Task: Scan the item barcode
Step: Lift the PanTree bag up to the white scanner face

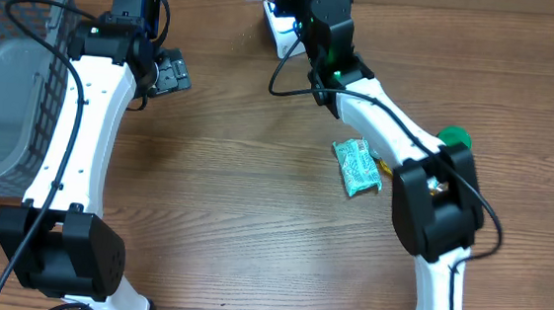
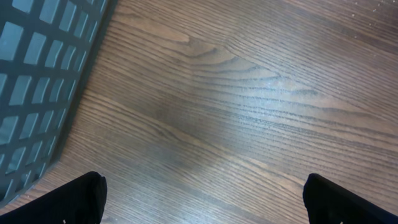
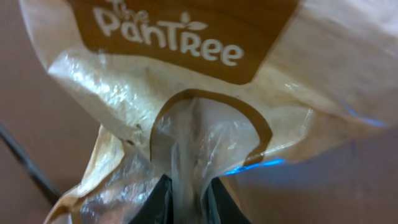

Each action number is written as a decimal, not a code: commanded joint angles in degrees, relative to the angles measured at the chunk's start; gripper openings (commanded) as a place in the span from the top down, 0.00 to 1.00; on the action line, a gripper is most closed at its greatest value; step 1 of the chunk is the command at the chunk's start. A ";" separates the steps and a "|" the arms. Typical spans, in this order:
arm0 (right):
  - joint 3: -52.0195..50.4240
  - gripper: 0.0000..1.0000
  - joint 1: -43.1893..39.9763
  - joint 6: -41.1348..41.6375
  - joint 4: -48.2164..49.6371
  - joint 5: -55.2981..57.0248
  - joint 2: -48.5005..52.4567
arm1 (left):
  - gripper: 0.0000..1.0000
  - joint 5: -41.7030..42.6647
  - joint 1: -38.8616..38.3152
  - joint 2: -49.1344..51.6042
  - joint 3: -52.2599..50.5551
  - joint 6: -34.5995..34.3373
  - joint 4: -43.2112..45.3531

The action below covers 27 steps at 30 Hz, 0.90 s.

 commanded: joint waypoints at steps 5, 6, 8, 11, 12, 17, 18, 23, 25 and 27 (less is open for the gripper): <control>0.70 0.96 -1.46 10.84 16.83 8.11 10.58 | 0.00 0.24 0.04 -0.74 0.52 0.81 -0.07; 0.70 0.96 -1.62 13.68 19.04 8.76 11.76 | 0.00 0.24 0.04 -0.74 0.52 0.81 -0.07; 0.70 0.96 -2.16 20.90 26.25 8.94 15.19 | 0.00 0.24 0.04 -0.76 0.52 0.81 -0.07; 0.72 0.96 -2.51 24.02 32.24 9.16 18.40 | 0.00 0.24 0.04 -0.74 0.52 0.81 -0.07; 0.74 0.96 -2.56 24.13 32.74 9.31 19.17 | 0.00 0.24 0.04 -0.76 0.52 0.81 -0.07; 0.83 0.96 -2.56 24.13 33.64 9.31 21.27 | 0.00 0.24 0.04 -0.76 0.52 0.81 -0.07; 0.83 0.96 -2.56 24.13 33.64 9.31 21.53 | 0.01 0.24 0.04 -0.76 0.52 0.81 -0.07; 0.85 0.96 -2.56 23.34 35.47 8.87 21.59 | 0.00 0.24 0.04 -0.74 0.52 0.81 -0.07; 0.85 0.96 -2.56 18.16 38.73 6.82 21.59 | 0.00 0.24 0.04 -0.74 0.52 0.81 -0.07; 1.05 0.96 -2.56 11.54 43.15 3.34 21.59 | 0.00 0.24 0.04 -0.74 0.52 0.81 -0.07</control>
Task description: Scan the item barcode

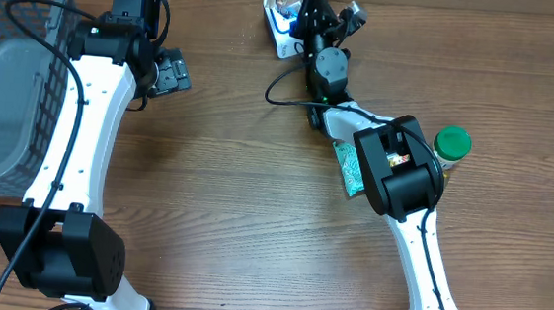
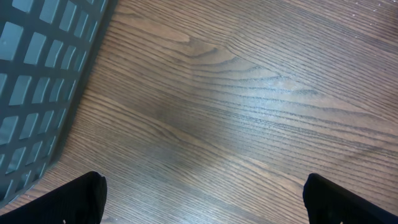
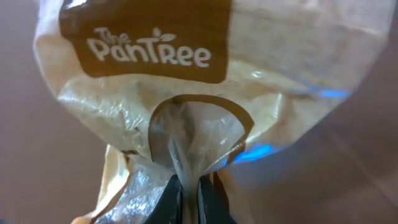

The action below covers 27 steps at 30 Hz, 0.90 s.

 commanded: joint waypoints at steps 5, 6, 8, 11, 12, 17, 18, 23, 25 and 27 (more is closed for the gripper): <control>1.29 0.96 -0.22 -17.03 12.92 -7.34 -2.05 | 0.00 0.22 0.04 -0.76 0.52 0.81 0.02; 1.22 0.96 -0.20 -16.90 13.05 -9.46 -3.10 | 0.01 0.22 0.04 -0.74 0.52 0.81 0.02; 1.05 0.96 -0.04 -16.90 12.02 -13.79 -5.40 | 0.00 0.22 0.04 -0.74 0.52 0.81 0.02; 0.63 0.96 0.04 -16.83 5.64 -20.04 -10.88 | 0.00 0.22 0.04 -0.74 0.52 0.81 0.02; 0.63 0.96 0.04 -16.63 2.45 -21.94 -12.74 | 0.01 0.22 0.04 -0.76 0.52 0.81 0.02; 0.63 0.96 -0.24 -9.92 -24.96 -33.29 -24.11 | 0.00 0.22 0.04 -0.74 0.52 0.81 0.02; 0.63 0.96 -0.35 -9.14 -33.66 -35.76 -27.06 | 0.00 0.22 0.04 -0.74 0.52 0.81 0.02; 0.66 0.78 -0.50 -12.26 -71.54 -37.59 -37.40 | 0.01 0.22 0.04 -0.76 0.52 0.81 0.02; 0.66 0.69 -0.48 -13.44 -81.29 -37.59 -38.42 | 0.00 0.22 0.04 -0.74 0.52 0.81 0.02; 0.59 0.57 -0.02 -13.92 -88.65 -37.59 -37.99 | 0.00 0.22 0.04 -0.74 0.52 0.81 0.02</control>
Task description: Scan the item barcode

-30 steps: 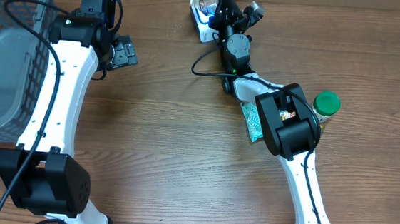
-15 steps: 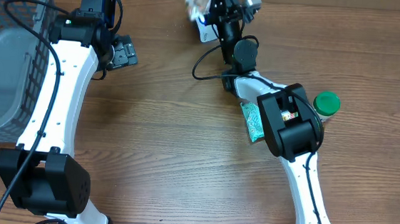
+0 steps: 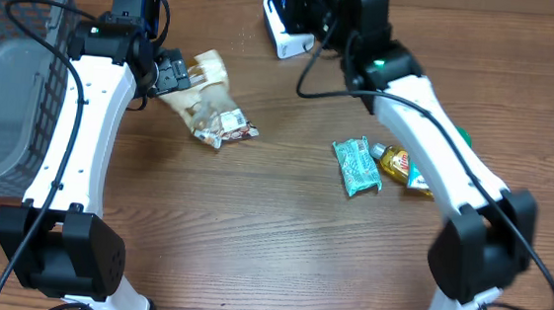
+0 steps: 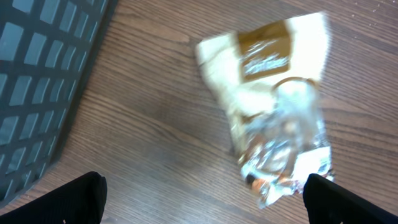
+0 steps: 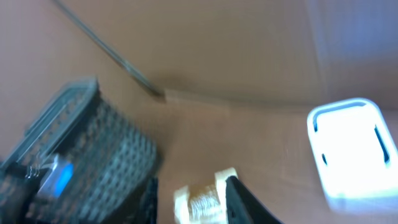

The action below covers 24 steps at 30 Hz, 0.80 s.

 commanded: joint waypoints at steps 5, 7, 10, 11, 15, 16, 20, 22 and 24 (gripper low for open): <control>-0.46 0.38 2.84 -5.95 -20.70 -1.88 5.16 | 0.00 0.22 0.04 -0.76 0.52 0.83 0.00; -0.61 0.37 5.31 -9.79 -22.01 -1.88 6.95 | 0.00 0.22 0.04 -0.74 0.52 0.83 0.00; -0.66 0.37 10.73 -15.45 -22.67 2.93 9.40 | 0.01 0.22 0.04 -0.74 0.52 0.83 0.00; -0.72 0.36 12.31 -15.98 -22.62 6.14 9.86 | 0.00 0.22 0.04 -0.74 0.52 0.83 0.00; -0.76 0.32 19.06 -17.27 -21.66 16.24 11.37 | 0.00 0.22 0.04 -0.74 0.52 0.83 0.00; -0.79 0.32 20.06 -17.73 -21.49 16.28 11.45 | 0.00 0.22 0.04 -0.76 0.52 0.83 0.00; -1.64 0.32 23.96 -19.82 -19.21 18.12 12.35 | 0.01 0.22 0.04 -0.76 0.52 0.83 0.00; -2.25 0.32 25.20 -19.93 -17.97 21.18 13.00 | 0.01 0.22 0.04 -0.74 0.52 0.83 0.00; -2.25 0.32 26.01 -19.93 -17.75 23.69 13.92 | 0.00 0.22 0.04 -0.74 0.52 0.83 0.00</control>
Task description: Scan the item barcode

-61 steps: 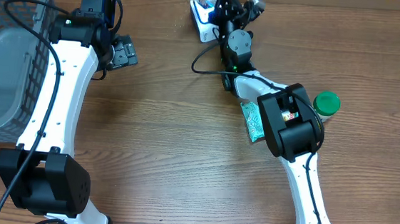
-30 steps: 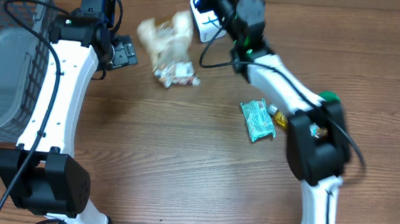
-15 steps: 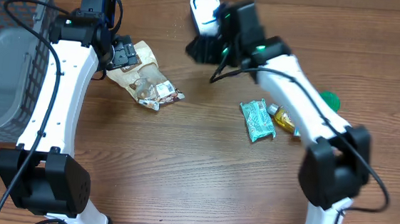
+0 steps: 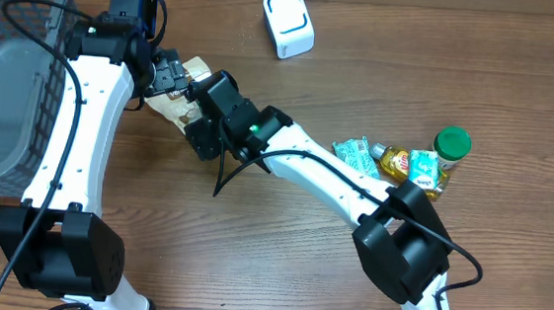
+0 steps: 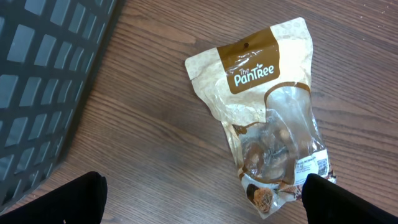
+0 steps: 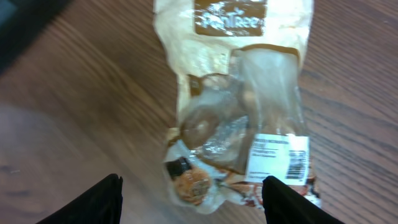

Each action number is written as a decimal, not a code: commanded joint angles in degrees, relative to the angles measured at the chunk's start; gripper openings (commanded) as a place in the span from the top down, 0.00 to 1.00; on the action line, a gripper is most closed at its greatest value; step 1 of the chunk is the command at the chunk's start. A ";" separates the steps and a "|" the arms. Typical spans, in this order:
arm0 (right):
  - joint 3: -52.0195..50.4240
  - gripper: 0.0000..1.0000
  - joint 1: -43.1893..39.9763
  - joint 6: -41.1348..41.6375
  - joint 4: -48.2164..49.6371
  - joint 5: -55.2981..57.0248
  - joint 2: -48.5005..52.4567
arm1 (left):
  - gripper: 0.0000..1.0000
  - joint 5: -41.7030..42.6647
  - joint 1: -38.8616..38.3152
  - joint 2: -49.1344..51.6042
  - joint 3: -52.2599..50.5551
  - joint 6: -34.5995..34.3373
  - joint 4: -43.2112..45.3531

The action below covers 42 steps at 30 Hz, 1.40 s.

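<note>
The item is a tan "The PanTree" snack bag (image 5: 267,118) lying flat on the wooden table, partly clear, with a white barcode label (image 6: 281,155) facing up at its lower end. My left gripper (image 5: 202,205) hovers open above it, its fingertips (image 5: 68,199) wide apart. My right gripper (image 6: 193,205) is also open just over the bag (image 6: 239,106), touching nothing. From overhead the bag (image 4: 197,68) is mostly hidden under the right gripper (image 4: 203,127), beside the left gripper (image 4: 173,73). The white scanner (image 4: 287,22) stands at the back.
A grey mesh basket (image 4: 7,64) fills the left edge, close to the left arm. At the right lie a green packet (image 4: 356,159), a yellow bottle (image 4: 395,162) and a green-lidded jar (image 4: 451,144). The right arm (image 4: 325,179) stretches across the table's middle.
My right gripper was up at the back by the scanner; now it hangs open over the bag near the left gripper. The bag, blurred before, now lies still.
My right gripper was shut on the bag, holding it up at the scanner, and still held it there a moment later. Then the bag lay on the table under the left gripper and the right gripper was empty. Now both open grippers are over it.
</note>
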 commanded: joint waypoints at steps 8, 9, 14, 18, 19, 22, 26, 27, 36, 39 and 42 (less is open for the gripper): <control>-0.72 0.30 2.08 -4.42 3.74 5.86 2.99 | 0.01 0.70 -0.35 -0.74 0.52 0.44 0.11; -0.72 0.30 2.01 -3.54 3.45 5.88 2.99 | 0.00 0.70 -0.35 -0.74 0.52 0.44 0.11; -0.72 0.30 1.97 -5.29 3.67 5.62 4.17 | 0.00 0.70 -0.35 -0.74 0.52 0.44 0.11; -0.72 0.27 3.26 -11.08 5.60 6.14 6.93 | 0.00 0.70 -0.35 -0.74 0.52 0.44 0.09; -0.72 0.26 3.48 -12.68 6.23 7.10 7.72 | 0.01 0.70 -0.35 -0.74 0.52 0.44 0.11; -0.72 0.23 3.74 -14.62 7.87 12.31 10.08 | 0.01 0.68 -0.35 -0.76 0.52 0.44 0.11; -0.72 0.39 2.97 -13.03 5.73 17.31 11.96 | 0.00 0.70 -0.35 -0.76 0.52 0.44 0.11; -0.72 0.49 2.67 -11.91 4.85 17.46 11.93 | 0.00 0.70 -0.35 -0.74 0.52 0.44 0.11; -0.59 0.96 -1.53 -1.36 -7.19 23.19 6.29 | 0.00 0.70 -0.35 -0.74 0.52 0.44 0.09; -0.48 0.96 -3.28 -0.33 -7.39 19.76 1.66 | 0.00 0.70 -0.35 -0.76 0.52 0.44 0.11; -0.07 0.96 -5.99 2.10 -7.96 13.07 -3.34 | 0.00 0.70 -0.35 -0.74 0.52 0.44 0.11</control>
